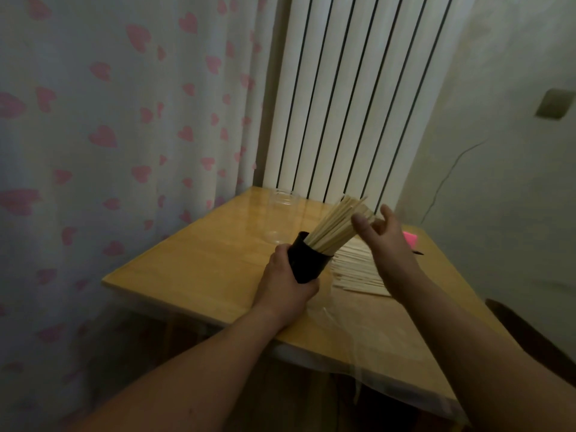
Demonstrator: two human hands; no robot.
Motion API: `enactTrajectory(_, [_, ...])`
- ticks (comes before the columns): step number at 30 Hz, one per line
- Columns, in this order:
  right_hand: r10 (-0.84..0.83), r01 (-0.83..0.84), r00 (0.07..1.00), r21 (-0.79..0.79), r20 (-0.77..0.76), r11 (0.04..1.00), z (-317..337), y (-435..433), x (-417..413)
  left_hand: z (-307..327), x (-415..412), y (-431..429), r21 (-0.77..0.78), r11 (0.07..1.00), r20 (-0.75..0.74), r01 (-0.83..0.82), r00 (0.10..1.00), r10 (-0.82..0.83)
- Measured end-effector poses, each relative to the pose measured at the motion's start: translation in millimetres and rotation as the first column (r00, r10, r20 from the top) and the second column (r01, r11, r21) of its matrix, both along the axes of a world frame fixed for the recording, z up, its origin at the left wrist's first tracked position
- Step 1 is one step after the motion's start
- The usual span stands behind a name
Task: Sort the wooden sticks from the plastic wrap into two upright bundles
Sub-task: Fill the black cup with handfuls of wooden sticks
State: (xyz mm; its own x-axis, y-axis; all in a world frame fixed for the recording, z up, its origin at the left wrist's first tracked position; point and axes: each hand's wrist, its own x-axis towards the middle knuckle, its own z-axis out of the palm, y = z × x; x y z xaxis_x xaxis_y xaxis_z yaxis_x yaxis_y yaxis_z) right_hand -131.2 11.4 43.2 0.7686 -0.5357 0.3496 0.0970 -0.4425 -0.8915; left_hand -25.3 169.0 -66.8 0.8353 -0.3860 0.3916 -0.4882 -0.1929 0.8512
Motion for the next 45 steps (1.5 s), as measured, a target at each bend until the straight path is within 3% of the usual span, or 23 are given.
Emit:
enactTrajectory(4, [0.088,-0.086,0.996,0.05,-0.032,0.995,-23.3,16.9,23.0,0.7,-0.4,0.7,0.022,1.0,0.044,0.019,0.999,-0.02])
enactTrajectory(11, [-0.107,0.065,0.991,0.416,0.08,0.907,-5.9,30.7,55.5,2.0,-2.8,1.3,0.046,0.997,0.083,0.057,0.995,-0.061])
enactTrajectory(18, [-0.076,0.038,0.988,0.268,0.133,0.963,-11.3,33.8,45.9,1.4,-3.9,0.2,0.045,0.997,0.054,0.069,0.996,-0.072])
enactTrajectory(22, [0.051,-0.084,0.991,0.271,0.125,0.959,-8.9,29.7,41.4,2.1,-3.3,1.7,0.049,0.997,0.057,0.061,0.996,-0.064])
enactTrajectory(28, [0.056,-0.067,0.997,0.319,0.045,0.945,-4.7,13.4,23.0,1.0,-1.0,3.5,0.014,1.0,0.054,-0.019,0.998,0.018])
enactTrajectory(35, [-0.1,0.099,0.995,0.084,0.013,0.992,8.6,-21.5,-31.7,0.3,-0.2,1.8,0.04,0.999,0.043,-0.017,0.999,0.016])
enactTrajectory(37, [0.023,-0.017,0.991,0.049,-0.129,0.999,11.3,-31.4,-51.5,0.4,-0.4,1.7,0.032,0.999,0.047,-0.036,0.998,0.035])
enactTrajectory(39, [0.158,-0.187,0.89,-0.027,-0.428,0.982,6.1,-28.8,-70.2,0.2,-0.5,1.3,0.023,0.998,0.057,-0.051,0.997,0.05])
enactTrajectory(41, [0.052,-0.314,0.723,-0.261,-0.689,0.913,-12.6,-29.3,-78.2,0.7,-0.9,0.9,0.024,0.998,0.06,-0.053,0.997,0.052])
enactTrajectory(42, [-0.051,-0.343,0.679,-0.377,-0.733,0.86,-24.1,-30.5,-77.5,0.9,-1.3,0.5,0.027,0.998,0.059,-0.051,0.997,0.05])
enactTrajectory(45, [-0.299,-0.285,0.674,-0.611,-0.675,0.738,-51.3,-39.5,-63.8,1.1,-1.7,0.3,0.04,0.998,0.073,-0.052,0.996,0.049])
